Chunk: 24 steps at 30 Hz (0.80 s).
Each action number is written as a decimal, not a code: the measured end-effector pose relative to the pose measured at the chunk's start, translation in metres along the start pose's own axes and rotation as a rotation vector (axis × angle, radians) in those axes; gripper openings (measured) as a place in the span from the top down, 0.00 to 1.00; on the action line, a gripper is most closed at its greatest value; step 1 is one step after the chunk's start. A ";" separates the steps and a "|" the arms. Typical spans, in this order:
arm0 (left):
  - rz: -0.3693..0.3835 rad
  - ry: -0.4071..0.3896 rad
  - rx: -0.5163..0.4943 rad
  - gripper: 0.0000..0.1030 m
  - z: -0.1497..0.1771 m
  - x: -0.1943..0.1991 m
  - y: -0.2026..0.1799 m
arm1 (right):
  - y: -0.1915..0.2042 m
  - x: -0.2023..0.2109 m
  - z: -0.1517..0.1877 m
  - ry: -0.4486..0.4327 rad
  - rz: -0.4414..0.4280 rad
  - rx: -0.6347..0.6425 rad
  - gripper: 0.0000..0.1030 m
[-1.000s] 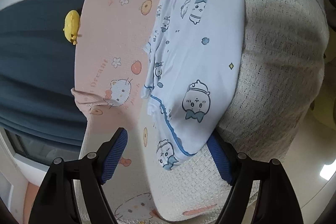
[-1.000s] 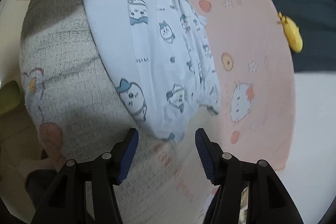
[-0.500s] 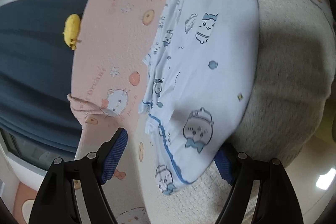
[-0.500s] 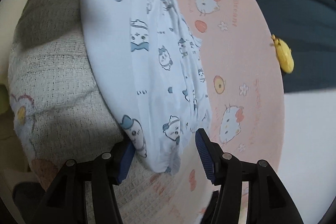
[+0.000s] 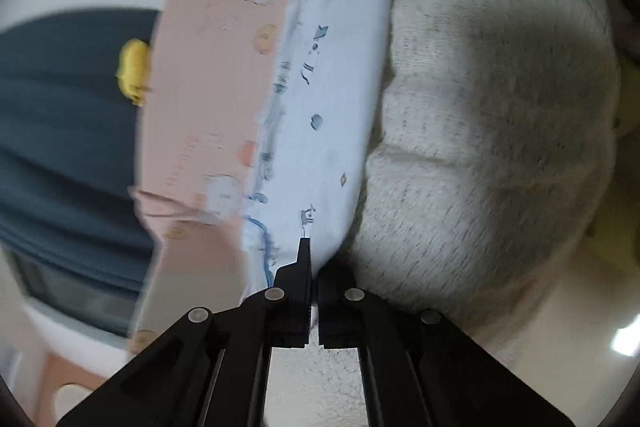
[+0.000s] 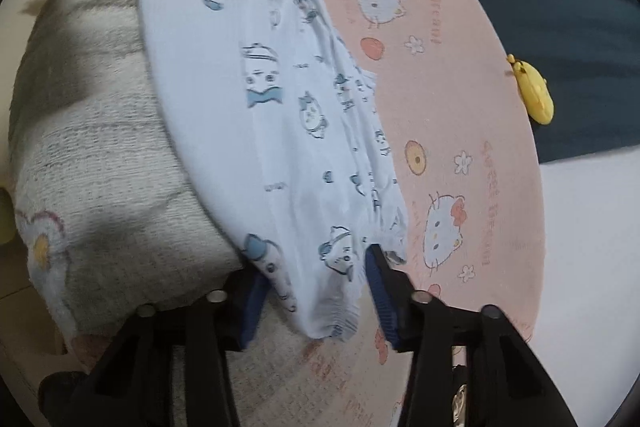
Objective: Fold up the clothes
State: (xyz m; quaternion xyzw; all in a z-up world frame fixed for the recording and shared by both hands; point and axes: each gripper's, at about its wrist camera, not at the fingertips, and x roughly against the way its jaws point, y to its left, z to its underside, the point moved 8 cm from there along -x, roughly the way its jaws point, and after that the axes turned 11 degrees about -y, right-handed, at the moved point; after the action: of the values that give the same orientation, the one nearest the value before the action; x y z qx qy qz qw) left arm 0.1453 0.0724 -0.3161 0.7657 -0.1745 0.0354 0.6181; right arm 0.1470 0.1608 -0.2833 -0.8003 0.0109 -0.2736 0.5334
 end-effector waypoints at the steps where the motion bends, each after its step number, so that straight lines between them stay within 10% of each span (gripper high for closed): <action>1: -0.001 0.005 0.032 1.00 0.000 0.000 0.002 | 0.004 0.001 -0.001 0.003 -0.005 0.008 0.68; 4: 0.020 0.033 0.131 1.00 -0.001 -0.001 0.008 | 0.018 0.001 -0.002 0.000 0.006 0.048 0.95; 16: -0.007 0.056 0.151 1.00 -0.004 0.001 0.010 | 0.029 0.001 -0.004 0.011 -0.011 0.061 0.94; 24: 0.144 0.083 0.285 1.00 -0.002 -0.008 0.026 | 0.023 0.010 -0.003 0.026 -0.068 -0.028 0.96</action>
State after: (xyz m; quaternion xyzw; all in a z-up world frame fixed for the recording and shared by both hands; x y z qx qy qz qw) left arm 0.1302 0.0719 -0.2937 0.8289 -0.1966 0.1356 0.5059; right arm 0.1609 0.1455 -0.2979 -0.8040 -0.0058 -0.3016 0.5124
